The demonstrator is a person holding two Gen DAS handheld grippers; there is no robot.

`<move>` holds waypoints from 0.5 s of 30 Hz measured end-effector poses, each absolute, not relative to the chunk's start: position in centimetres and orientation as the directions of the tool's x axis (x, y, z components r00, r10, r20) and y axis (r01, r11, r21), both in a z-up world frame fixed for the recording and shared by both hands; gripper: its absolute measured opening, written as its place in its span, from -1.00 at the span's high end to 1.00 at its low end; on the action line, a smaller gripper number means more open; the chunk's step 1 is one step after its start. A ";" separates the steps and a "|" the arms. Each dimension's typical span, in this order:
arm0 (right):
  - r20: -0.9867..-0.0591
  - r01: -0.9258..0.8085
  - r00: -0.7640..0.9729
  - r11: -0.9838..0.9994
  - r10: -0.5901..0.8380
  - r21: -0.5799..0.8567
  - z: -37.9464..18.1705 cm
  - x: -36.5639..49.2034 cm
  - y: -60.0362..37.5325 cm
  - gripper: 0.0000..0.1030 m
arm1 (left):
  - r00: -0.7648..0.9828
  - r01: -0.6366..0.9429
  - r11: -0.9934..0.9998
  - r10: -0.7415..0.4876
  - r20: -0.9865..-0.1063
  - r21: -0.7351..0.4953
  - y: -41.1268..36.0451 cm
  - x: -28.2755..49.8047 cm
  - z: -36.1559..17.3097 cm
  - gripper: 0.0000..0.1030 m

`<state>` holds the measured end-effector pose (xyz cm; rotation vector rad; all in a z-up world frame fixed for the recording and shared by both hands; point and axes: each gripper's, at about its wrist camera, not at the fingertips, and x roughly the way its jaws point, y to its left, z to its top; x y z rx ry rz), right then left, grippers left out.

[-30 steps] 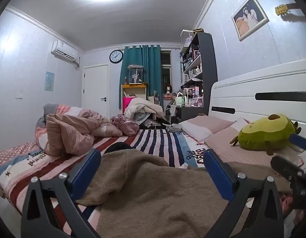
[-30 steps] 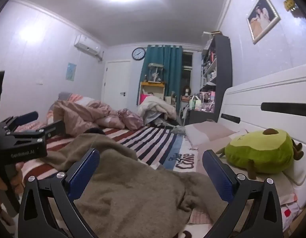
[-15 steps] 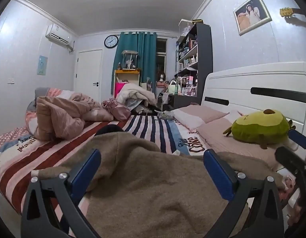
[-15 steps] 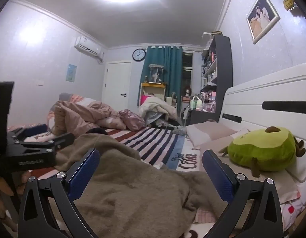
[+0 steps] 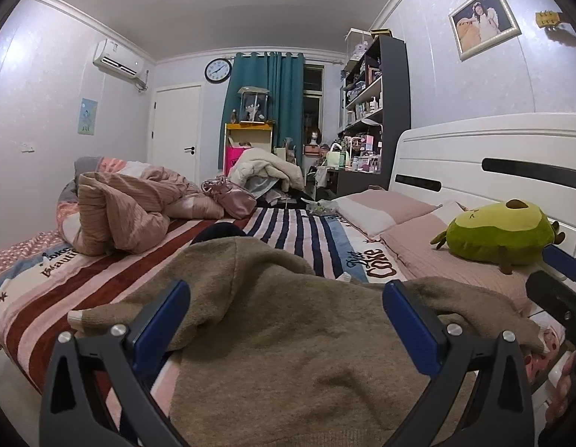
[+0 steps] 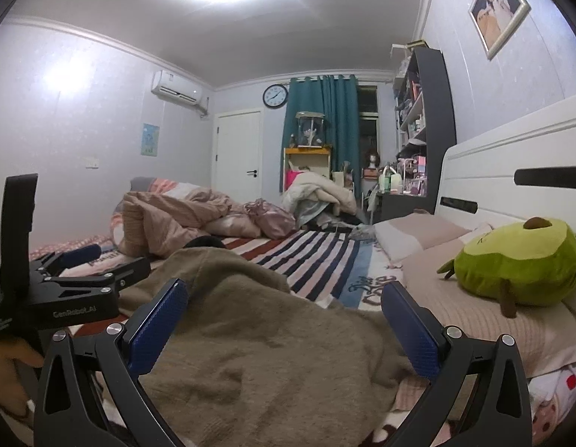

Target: Fold small clothes

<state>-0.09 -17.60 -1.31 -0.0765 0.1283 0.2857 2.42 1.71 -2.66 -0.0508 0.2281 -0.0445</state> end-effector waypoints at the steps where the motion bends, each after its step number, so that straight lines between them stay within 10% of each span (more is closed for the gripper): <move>1: -0.139 -0.284 0.952 0.957 0.274 -0.056 -1.4 -0.1 -17.6 -1.00 | 0.973 0.038 0.998 -0.049 -0.225 -0.053 1.6 2.4 -2.7 -0.98; 15: -0.144 -0.268 0.956 0.962 0.257 -0.058 -1.2 -0.1 -17.7 -1.00 | 0.976 0.059 0.998 -0.064 -0.209 -0.033 1.2 1.9 -2.6 -0.98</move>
